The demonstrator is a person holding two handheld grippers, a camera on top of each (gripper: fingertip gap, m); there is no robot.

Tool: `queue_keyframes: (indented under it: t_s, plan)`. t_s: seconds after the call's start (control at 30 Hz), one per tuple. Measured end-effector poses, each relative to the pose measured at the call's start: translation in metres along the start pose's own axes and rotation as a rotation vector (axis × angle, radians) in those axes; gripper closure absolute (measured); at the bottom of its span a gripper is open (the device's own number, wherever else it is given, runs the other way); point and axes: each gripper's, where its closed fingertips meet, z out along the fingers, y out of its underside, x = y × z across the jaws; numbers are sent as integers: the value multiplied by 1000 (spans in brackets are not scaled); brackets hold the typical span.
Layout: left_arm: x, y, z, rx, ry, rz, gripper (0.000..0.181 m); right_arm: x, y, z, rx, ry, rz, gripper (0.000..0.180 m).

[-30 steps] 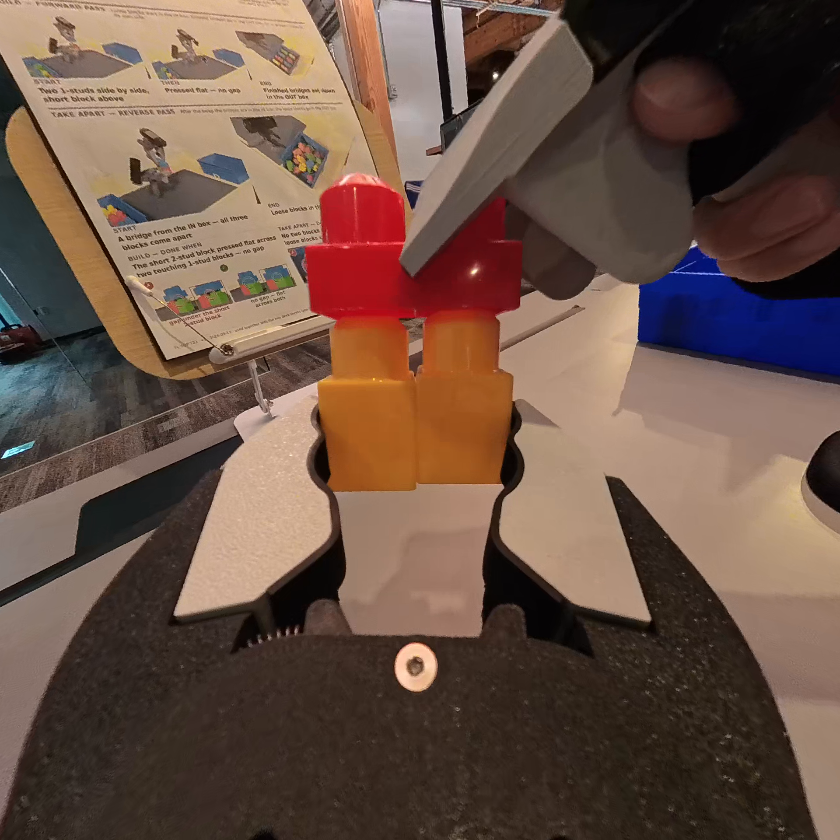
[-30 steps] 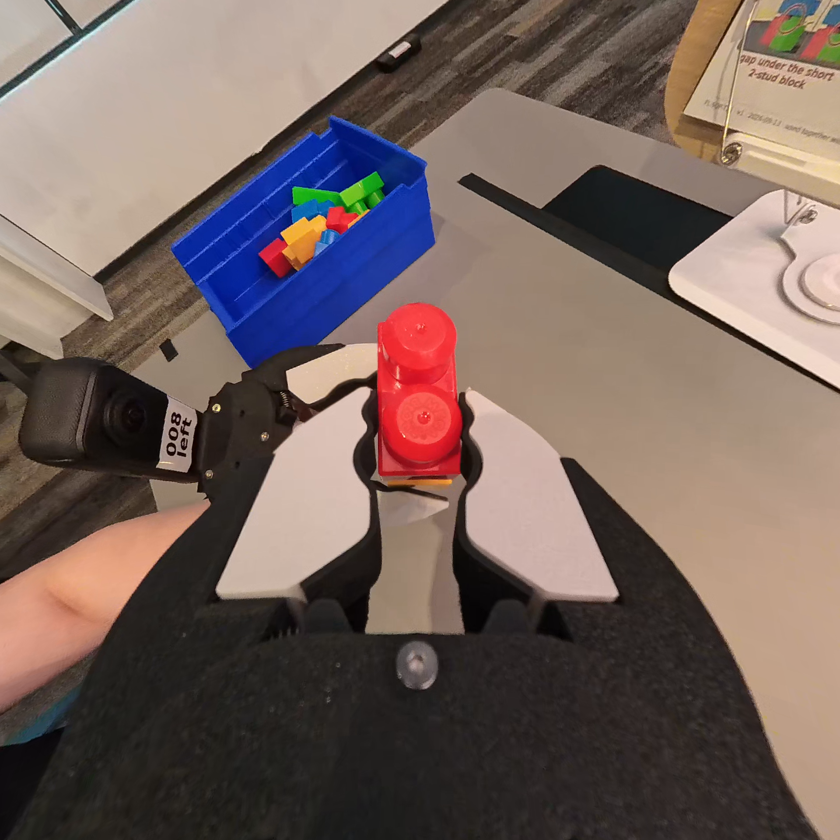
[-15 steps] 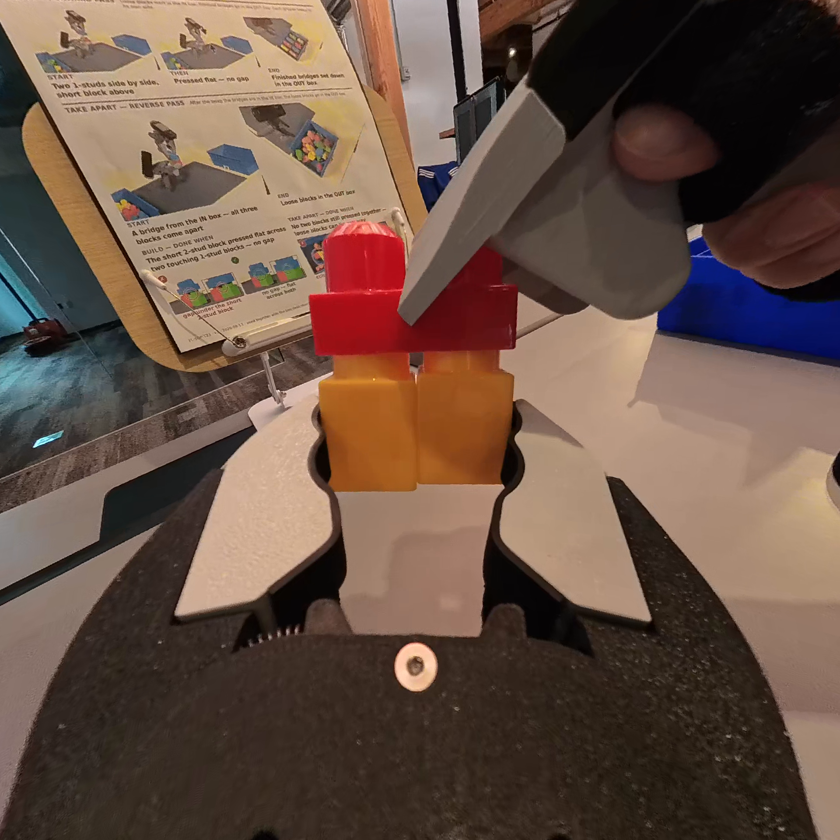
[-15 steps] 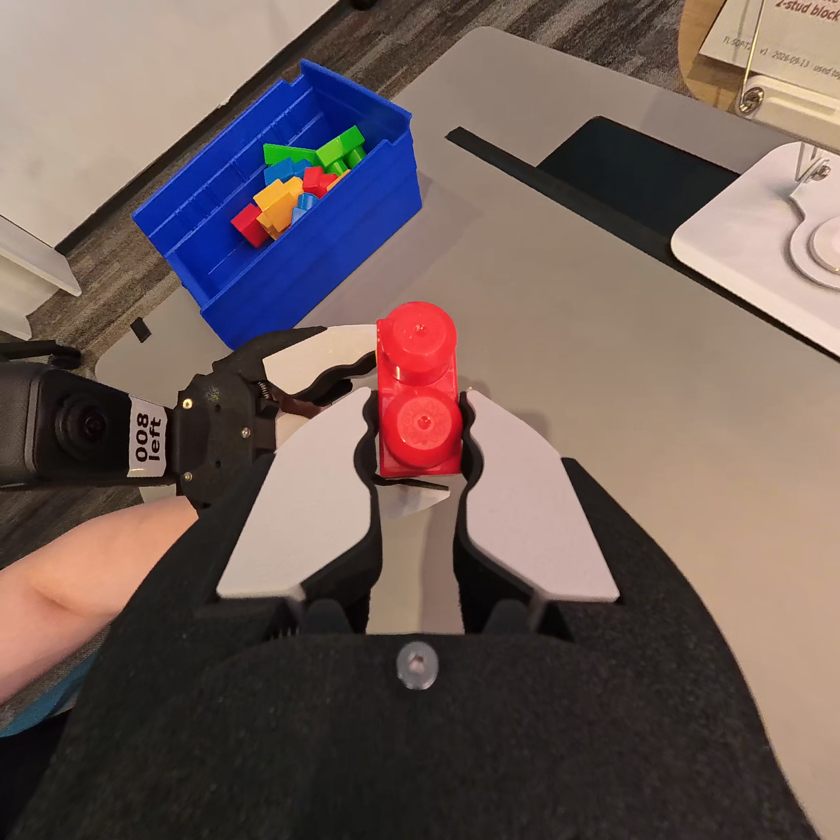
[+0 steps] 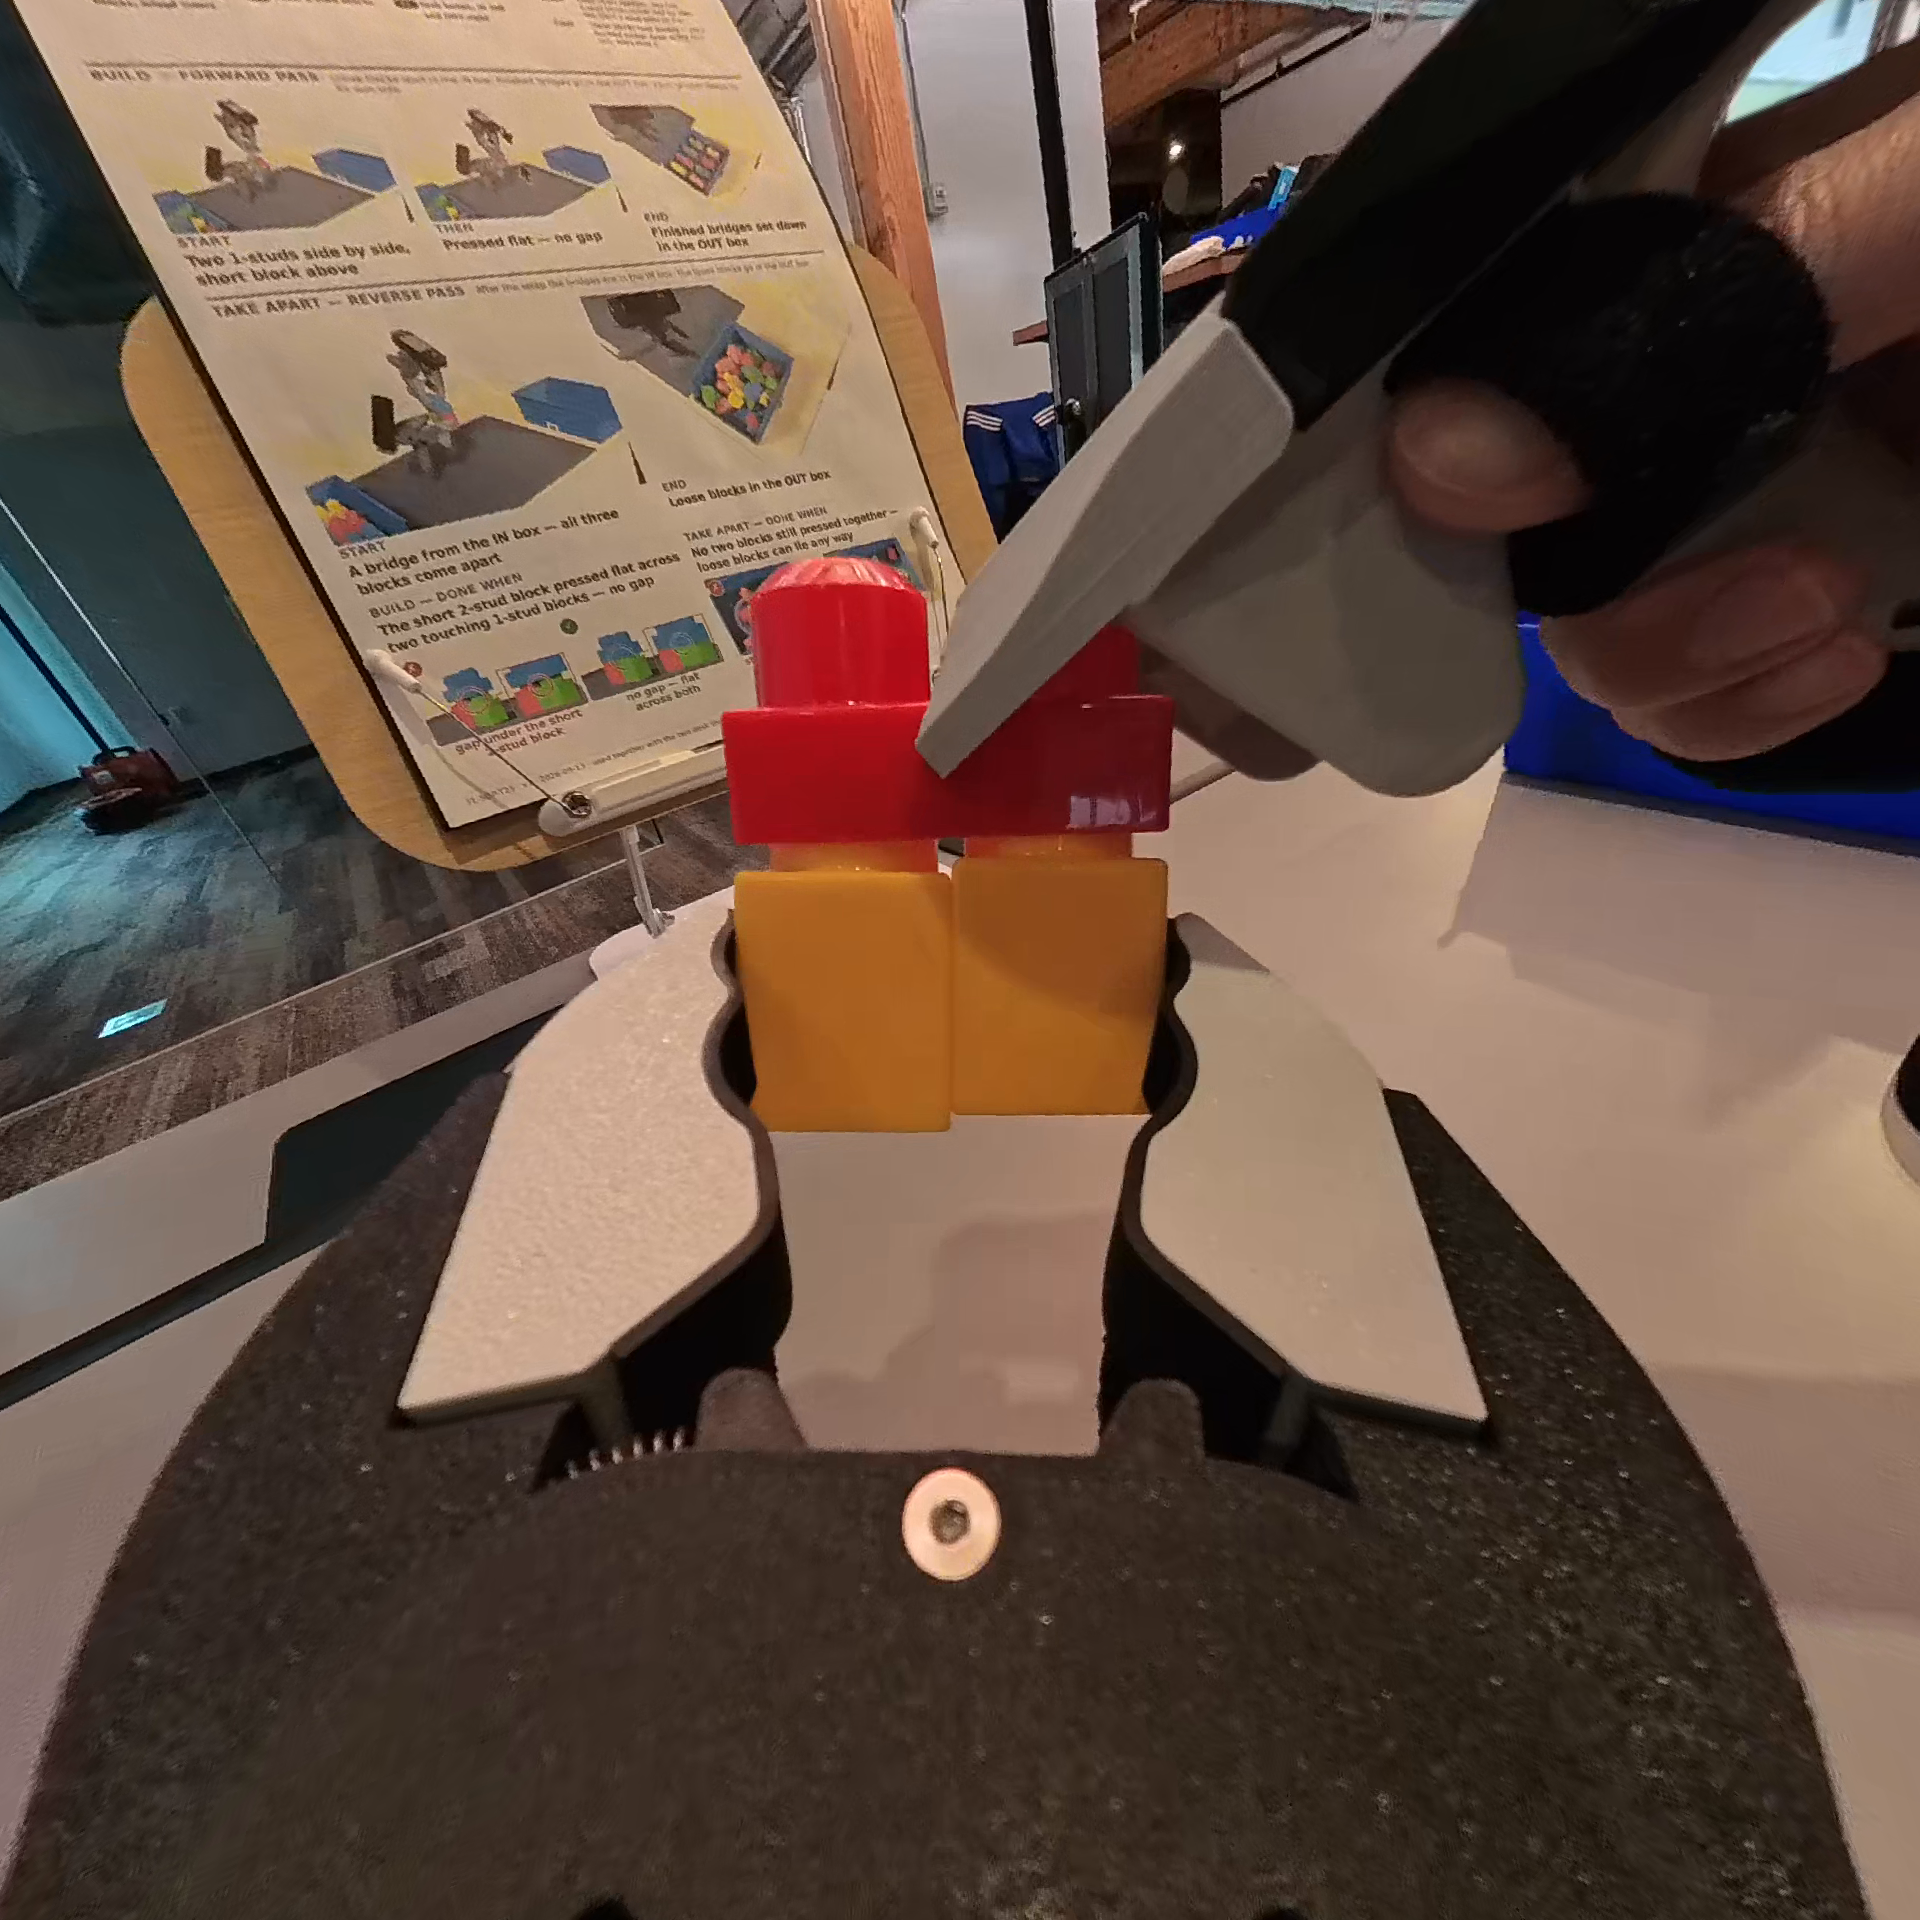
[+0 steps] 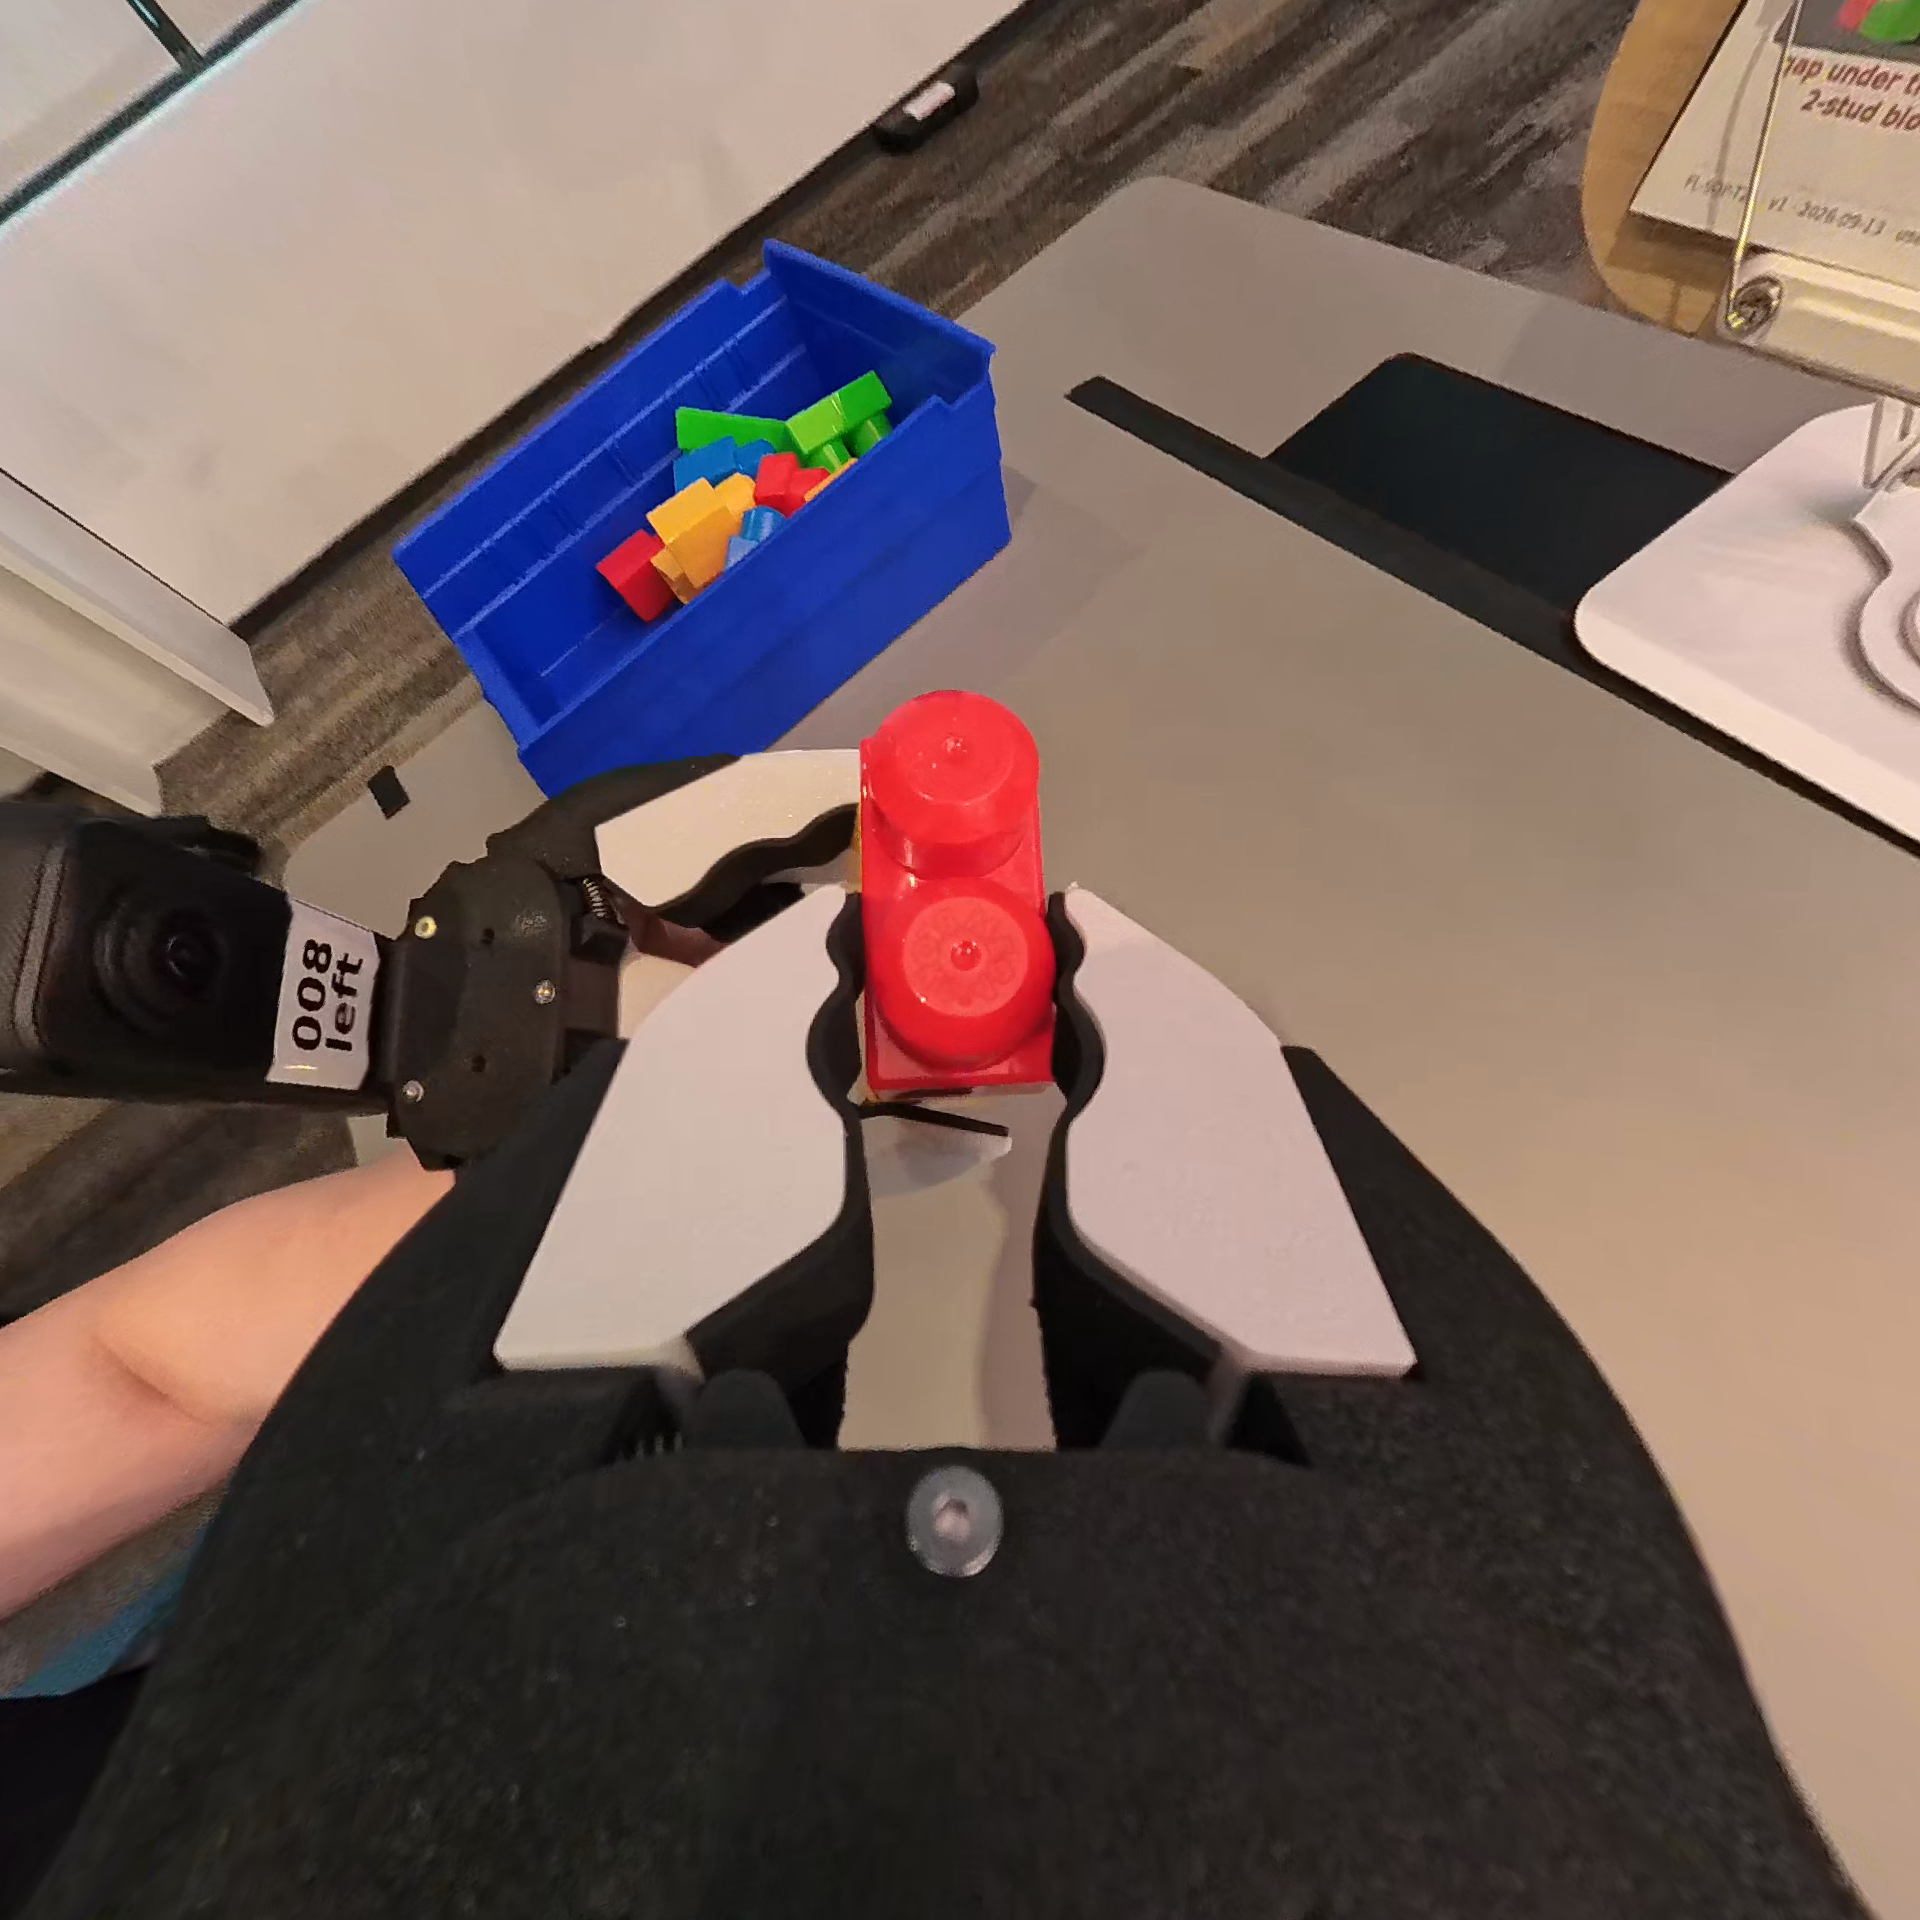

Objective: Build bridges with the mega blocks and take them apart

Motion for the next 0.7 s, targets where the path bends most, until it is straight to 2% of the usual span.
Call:
queue_keyframes:
  t_s: [0.2,0.7]
  plan:
    - [-1,-1,-2,2,-21,25,107,-2,0,0,46,-71,49,146]
    - [5,-4,-5,-7,-42,120,107,-6,8,-6,-47,-104,-72,147]
